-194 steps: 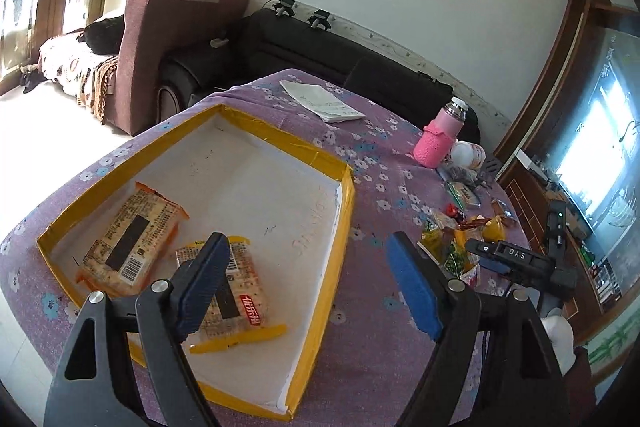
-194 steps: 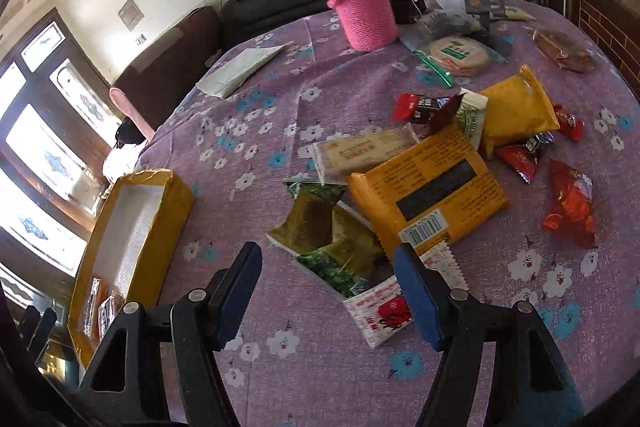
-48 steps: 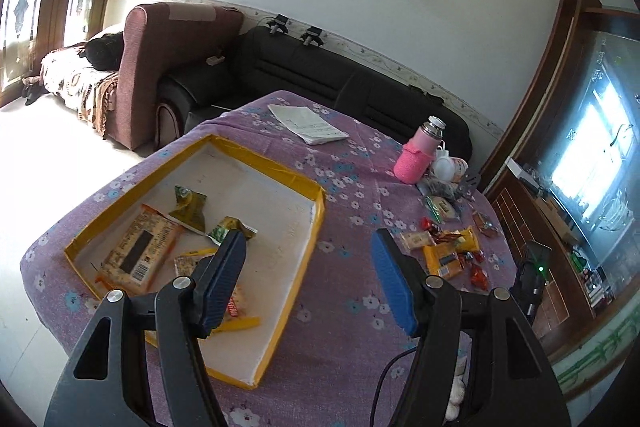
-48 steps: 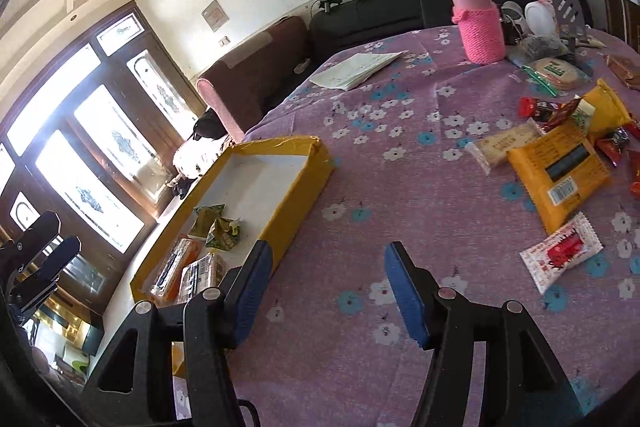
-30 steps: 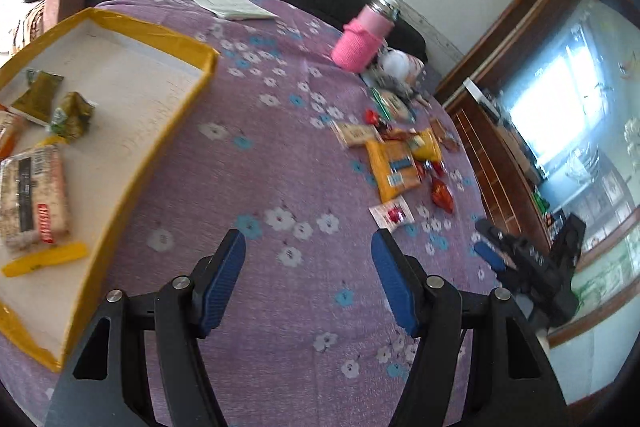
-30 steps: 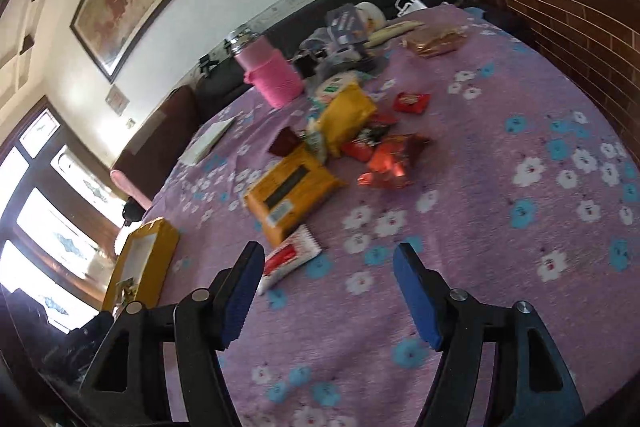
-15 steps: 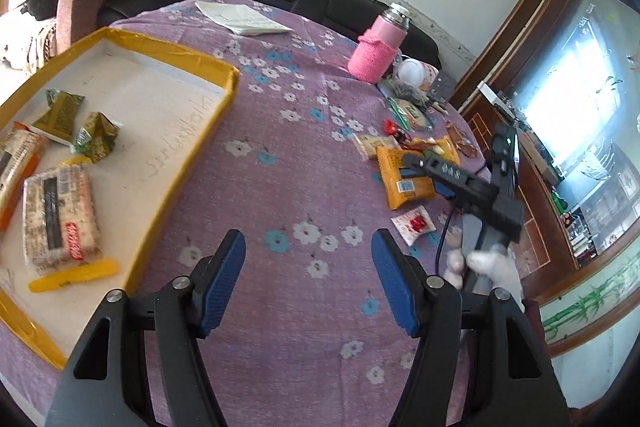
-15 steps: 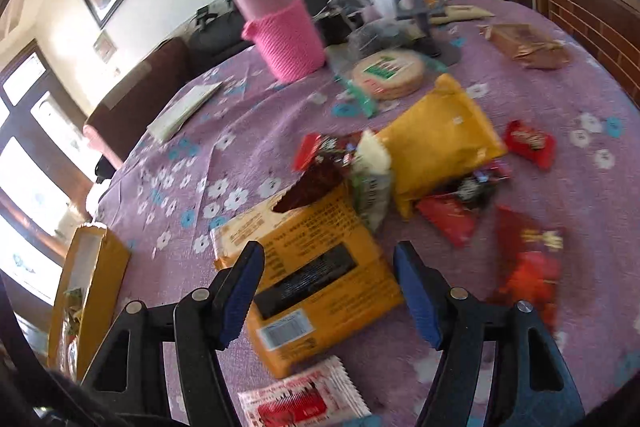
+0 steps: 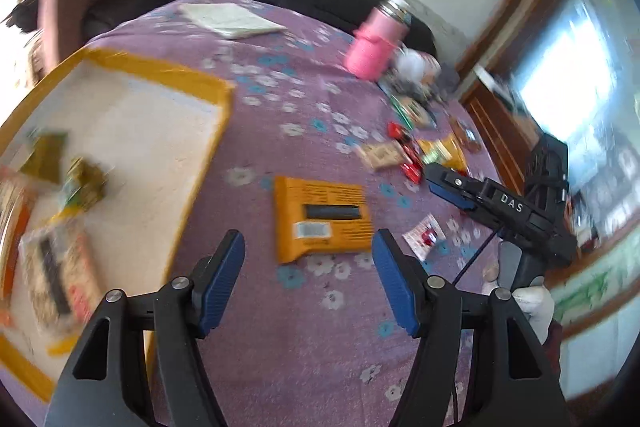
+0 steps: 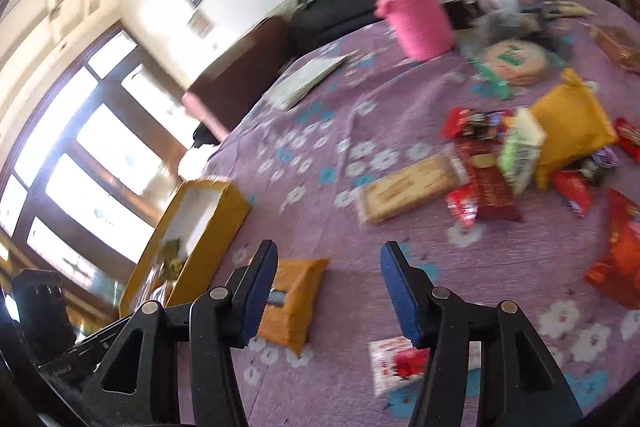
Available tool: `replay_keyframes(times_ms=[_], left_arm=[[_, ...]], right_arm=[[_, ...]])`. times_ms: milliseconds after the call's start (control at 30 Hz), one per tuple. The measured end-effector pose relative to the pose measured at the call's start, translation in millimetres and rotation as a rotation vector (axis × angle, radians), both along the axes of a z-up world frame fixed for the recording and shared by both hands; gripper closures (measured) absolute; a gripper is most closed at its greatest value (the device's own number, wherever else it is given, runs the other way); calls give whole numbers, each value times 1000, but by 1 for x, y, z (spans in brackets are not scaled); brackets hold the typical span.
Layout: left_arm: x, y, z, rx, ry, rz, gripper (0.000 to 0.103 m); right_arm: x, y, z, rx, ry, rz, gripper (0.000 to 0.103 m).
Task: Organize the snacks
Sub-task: 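Grasp the orange biscuit pack with the left gripper while the right grasps the white-red wrapped snack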
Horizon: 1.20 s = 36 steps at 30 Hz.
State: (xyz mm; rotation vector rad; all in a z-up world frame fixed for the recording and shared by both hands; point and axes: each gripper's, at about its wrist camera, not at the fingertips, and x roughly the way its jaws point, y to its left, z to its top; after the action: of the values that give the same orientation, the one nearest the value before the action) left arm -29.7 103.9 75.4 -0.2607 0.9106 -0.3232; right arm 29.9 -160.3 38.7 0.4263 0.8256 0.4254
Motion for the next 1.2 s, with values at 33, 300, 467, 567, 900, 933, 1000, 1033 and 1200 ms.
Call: replay_keyframes(times_ms=[33,300,467,567,900,933,1000,1033,1200], left_arm=[[9,-10,2,22,-7,-38,38],[107,-69,-40,183,95,-205,38],[121,-61,-63,142,194,-226,38],[108,-58,-65,39,265,-284,38],[26,-72,-55,62,167,-276,38],[23,-72,-52,55,152,-263,37],[18,-71,-47,68,121,-238,37],[17,-71,-45,81,108,-234,36],[27,-95,-51,195,88,-233,34]], right_arm=[[-3,-6,-1,5,3,-32,46],[-11,-47,-7,45,18,-150,44],[-7,-51,-7,45,20,-147,42],[-7,-49,-8,55,32,-139,42],[-9,-50,-12,31,42,-168,42],[-12,-52,-11,23,48,-194,42],[-23,-54,-11,45,81,-218,42],[-29,-53,-12,61,94,-211,42],[-45,-33,-31,84,239,-161,42]])
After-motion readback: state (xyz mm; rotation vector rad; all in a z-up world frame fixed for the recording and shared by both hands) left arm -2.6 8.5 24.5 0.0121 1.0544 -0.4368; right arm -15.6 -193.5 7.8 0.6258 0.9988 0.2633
